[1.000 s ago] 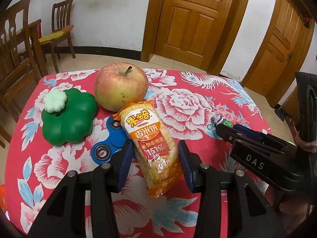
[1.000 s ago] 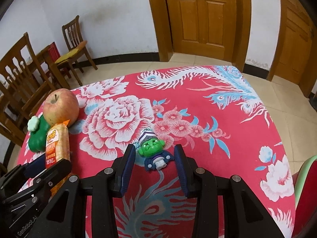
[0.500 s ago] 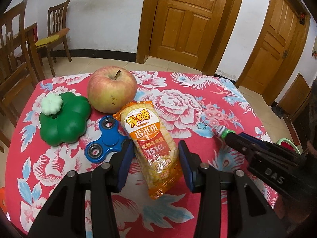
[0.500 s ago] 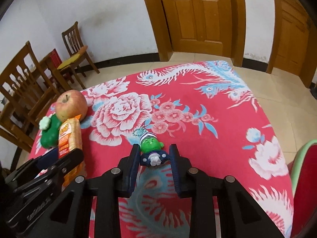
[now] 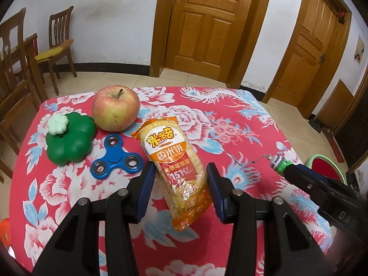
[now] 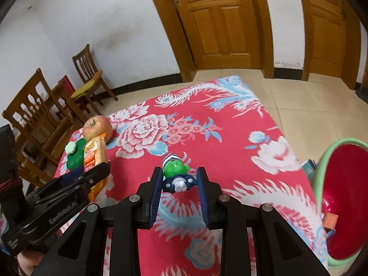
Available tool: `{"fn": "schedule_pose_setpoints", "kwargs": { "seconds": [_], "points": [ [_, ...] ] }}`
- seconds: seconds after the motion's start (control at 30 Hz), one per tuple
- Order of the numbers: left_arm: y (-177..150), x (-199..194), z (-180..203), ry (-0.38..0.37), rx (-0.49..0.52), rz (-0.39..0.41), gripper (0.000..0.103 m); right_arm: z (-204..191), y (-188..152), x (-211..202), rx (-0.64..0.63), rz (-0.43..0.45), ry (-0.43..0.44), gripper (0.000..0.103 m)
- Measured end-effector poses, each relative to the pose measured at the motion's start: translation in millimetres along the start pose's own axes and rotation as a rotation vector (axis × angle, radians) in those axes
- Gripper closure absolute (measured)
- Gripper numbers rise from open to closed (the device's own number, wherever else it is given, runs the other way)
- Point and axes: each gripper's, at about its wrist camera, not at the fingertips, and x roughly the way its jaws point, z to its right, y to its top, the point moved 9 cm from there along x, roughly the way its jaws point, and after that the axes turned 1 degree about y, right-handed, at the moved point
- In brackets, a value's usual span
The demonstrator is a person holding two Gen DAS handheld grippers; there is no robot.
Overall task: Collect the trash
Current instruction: 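Carry the yellow bag and green figure over the red bucket with both tools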
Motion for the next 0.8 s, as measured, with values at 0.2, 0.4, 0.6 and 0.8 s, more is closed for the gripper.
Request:
{"fn": "schedule_pose_setpoints", "kwargs": {
  "seconds": [0.2, 0.4, 0.6, 0.8],
  "points": [
    [-4.9, -11.6, 21.7, -0.027, 0.022, 0.000, 0.057, 16.3, -1.1, -35.3, 0.022, 0.049, -0.014, 0.073],
    [-10.2, -23.6, 50.1, -0.065, 0.056, 0.000, 0.057, 28.4, -1.7, -65.2, 0.040, 0.100, -0.020, 0.073],
    [-15.4, -34.2, 78.3, -0.097, 0.091, 0.001, 0.057, 45.8, -2.4, -91.4, 0.070, 0.147, -0.031, 0.073],
    [-18.8, -39.9, 101.8, -0.122, 0.115, 0.001, 0.057, 66.0, -7.1, -112.5, 0.102, 0.176, -0.054, 0.073]
  ]
}}
